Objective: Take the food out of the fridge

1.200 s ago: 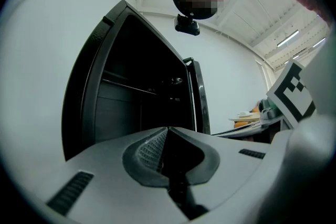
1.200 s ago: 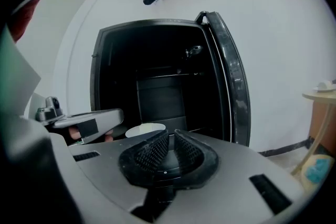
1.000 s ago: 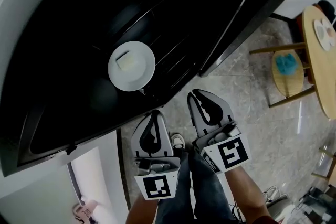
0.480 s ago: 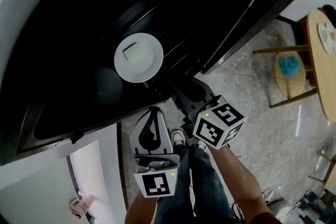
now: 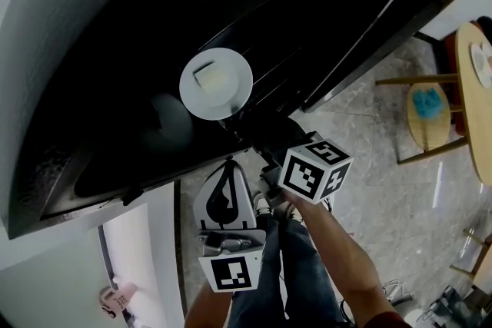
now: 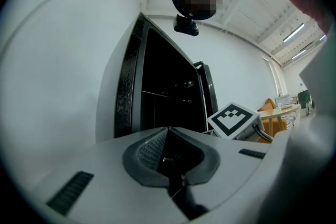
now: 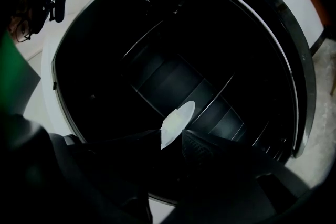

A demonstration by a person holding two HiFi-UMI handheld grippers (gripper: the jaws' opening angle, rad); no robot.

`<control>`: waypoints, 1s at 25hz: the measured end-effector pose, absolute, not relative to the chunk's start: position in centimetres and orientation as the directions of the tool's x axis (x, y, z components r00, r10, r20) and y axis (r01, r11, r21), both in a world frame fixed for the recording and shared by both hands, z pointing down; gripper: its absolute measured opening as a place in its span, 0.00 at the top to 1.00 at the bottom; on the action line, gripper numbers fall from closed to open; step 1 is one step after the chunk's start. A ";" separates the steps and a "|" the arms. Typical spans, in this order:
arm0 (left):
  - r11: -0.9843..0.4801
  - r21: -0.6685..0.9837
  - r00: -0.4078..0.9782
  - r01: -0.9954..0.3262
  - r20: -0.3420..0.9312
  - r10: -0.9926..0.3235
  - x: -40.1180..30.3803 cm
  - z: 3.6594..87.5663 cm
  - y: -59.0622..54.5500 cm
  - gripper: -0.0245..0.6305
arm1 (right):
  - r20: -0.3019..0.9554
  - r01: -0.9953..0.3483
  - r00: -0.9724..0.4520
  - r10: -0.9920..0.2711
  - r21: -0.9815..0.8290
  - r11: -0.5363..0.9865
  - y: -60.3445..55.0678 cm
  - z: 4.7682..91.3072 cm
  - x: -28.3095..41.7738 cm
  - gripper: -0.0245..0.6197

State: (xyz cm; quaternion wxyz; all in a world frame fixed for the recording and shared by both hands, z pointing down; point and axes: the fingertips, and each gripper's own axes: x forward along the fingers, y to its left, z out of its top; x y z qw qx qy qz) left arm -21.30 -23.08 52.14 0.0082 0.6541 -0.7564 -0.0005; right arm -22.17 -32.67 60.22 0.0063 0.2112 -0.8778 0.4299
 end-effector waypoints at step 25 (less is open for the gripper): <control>0.150 0.022 -0.149 -0.988 0.029 -0.988 -22.6 52.5 -23.0 0.94 | 0.092 -0.173 -0.919 -0.382 -0.968 0.184 -34.1 61.9 -24.3 0.77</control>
